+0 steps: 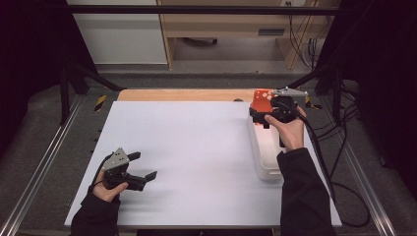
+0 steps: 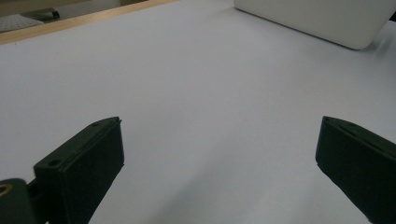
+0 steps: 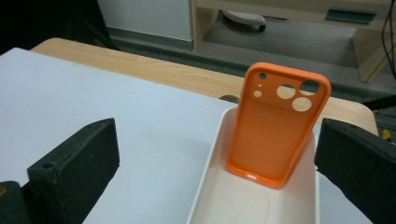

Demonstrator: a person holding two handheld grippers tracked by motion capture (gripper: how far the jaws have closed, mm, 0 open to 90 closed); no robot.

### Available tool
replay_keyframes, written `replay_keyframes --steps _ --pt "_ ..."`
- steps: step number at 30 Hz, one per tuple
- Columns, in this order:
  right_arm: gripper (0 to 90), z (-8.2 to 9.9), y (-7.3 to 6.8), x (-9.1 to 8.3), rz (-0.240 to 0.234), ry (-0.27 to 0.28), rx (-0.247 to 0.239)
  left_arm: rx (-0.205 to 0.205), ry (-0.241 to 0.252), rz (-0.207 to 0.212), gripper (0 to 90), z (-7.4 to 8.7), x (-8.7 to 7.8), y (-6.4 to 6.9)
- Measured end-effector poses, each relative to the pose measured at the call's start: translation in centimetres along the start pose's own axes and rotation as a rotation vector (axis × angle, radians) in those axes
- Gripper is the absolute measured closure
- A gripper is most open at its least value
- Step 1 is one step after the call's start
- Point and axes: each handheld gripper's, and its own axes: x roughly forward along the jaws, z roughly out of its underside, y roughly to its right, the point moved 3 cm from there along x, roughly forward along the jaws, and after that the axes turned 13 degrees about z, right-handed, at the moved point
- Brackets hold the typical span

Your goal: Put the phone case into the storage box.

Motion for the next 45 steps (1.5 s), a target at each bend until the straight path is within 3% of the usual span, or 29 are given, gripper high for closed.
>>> replay_keyframes --steps 10,19,27,37,45 --pt "0.5 2.6 -0.2 -3.3 -0.109 0.088 -0.027 0.005 0.005 0.001 0.7 -0.1 0.0 0.1" --pt "0.5 5.4 -0.4 -5.4 -0.224 0.152 -0.061 0.009 0.01 0.004 0.7 -0.1 0.0 0.1" --pt "0.5 8.3 -0.2 -6.9 -0.325 0.242 -0.095 0.017 0.015 0.007 0.7 -0.2 -0.1 0.2" --pt "0.6 11.8 1.3 -7.4 -0.361 0.245 -0.089 0.023 0.032 0.014 0.7 -0.3 -0.2 0.4" --pt "0.5 13.4 2.6 -7.3 -0.376 0.234 -0.076 0.028 0.043 0.019 0.7 -0.4 -0.3 0.5"
